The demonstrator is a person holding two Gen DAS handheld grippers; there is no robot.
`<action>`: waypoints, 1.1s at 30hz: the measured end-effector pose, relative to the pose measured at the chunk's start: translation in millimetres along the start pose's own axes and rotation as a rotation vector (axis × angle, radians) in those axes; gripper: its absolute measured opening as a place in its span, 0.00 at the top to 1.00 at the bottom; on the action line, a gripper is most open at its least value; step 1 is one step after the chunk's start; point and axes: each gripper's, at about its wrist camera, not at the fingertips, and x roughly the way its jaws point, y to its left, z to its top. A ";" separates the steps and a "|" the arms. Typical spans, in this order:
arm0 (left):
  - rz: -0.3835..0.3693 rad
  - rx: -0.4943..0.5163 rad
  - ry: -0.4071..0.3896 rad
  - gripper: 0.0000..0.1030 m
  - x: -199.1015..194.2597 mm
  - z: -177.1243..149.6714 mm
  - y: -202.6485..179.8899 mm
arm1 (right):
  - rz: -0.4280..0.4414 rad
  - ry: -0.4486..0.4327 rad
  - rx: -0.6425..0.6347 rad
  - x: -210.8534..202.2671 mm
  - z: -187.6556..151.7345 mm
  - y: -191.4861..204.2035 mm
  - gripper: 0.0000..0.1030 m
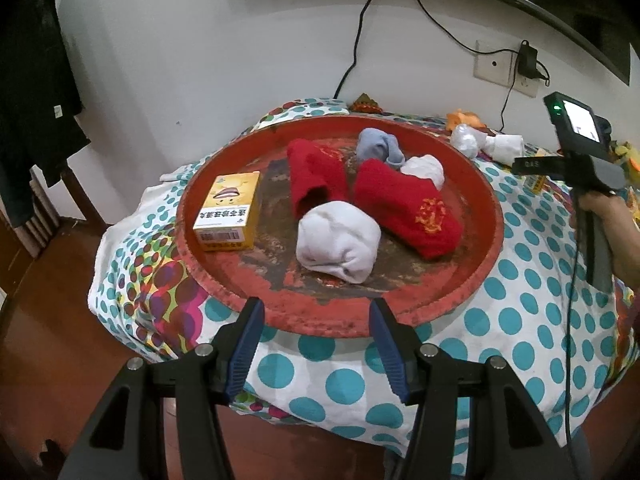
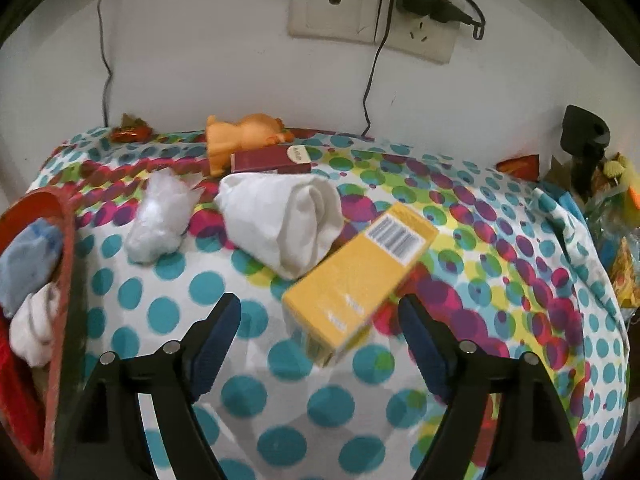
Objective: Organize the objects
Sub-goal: 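Move the open right tool toward the yellow-and-white box, then close the right tool on the long yellow barcode box and lift it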
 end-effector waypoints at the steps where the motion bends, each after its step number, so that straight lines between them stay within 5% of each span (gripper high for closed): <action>1: 0.000 0.000 -0.004 0.46 -0.3 -0.2 0.0 | 0.000 0.010 0.006 5.0 1.9 -1.5 0.25; 21: 0.026 0.031 -0.030 0.45 -2.3 -1.4 -6.4 | 0.132 0.007 0.025 9.7 -21.2 -73.5 0.70; 33: 0.015 0.068 -0.056 0.45 -10.6 0.8 -20.1 | 0.235 -0.002 -0.037 -4.3 -41.8 -101.5 0.72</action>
